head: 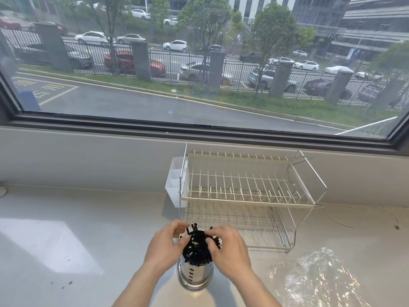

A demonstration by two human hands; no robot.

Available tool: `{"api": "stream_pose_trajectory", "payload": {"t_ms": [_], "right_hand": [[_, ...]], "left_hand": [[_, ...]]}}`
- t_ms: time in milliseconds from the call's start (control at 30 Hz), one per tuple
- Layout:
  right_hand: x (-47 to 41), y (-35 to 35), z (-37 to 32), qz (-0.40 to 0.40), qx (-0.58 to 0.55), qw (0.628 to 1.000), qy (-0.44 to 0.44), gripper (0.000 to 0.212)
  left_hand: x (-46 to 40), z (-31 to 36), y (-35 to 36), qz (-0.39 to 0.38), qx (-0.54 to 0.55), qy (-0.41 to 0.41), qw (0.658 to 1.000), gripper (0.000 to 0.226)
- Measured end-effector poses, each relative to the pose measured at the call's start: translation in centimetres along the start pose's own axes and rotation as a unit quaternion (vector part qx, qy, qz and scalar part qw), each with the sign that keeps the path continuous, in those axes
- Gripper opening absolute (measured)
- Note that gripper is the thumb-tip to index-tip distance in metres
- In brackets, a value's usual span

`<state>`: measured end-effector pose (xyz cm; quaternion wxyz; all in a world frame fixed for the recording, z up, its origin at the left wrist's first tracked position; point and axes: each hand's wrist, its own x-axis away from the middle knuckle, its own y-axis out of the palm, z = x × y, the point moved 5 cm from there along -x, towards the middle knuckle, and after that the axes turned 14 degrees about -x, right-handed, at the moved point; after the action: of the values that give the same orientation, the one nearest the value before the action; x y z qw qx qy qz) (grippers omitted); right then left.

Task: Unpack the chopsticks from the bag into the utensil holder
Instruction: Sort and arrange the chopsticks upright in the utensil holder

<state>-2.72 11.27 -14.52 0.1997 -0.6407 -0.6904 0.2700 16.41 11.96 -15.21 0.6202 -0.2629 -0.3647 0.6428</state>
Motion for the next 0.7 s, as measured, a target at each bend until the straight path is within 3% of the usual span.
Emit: {"api": "stream_pose_trajectory", "payload": {"t_ms": [200, 333, 400, 533, 700], "right_hand": [[-0.1, -2.0, 1.0, 0.074, -0.156, 0.982, 0.075, 0.035], [0.5, -1.5, 2.9, -0.006, -0.158, 0.976, 0.147, 0.030], [0.9, -1.0, 3.4, -0.020, -0.168, 0.971, 0.168, 0.028], [1.1, -0.8, 3.7, 0.017, -0.188, 0.965, 0.184, 0.015], [0.9, -1.0, 2.9, 0.042, -0.193, 0.965, 0.171, 0.010]], "left_hand": [[0.5, 0.5, -0.8, 0.021, -0.017, 0.021, 0.999, 0.034], [0.9, 0.8, -1.3, -0.006, -0.048, 0.026, 0.998, 0.016], [1.2, 1.2, -1.1, -0.052, -0.075, 0.044, 0.995, 0.026], [1.7, 1.5, -0.8, -0.090, -0.132, 0.068, 0.985, 0.036], [1.8, 1.6, -1.3, -0.059, -0.082, 0.045, 0.994, 0.017]]}}
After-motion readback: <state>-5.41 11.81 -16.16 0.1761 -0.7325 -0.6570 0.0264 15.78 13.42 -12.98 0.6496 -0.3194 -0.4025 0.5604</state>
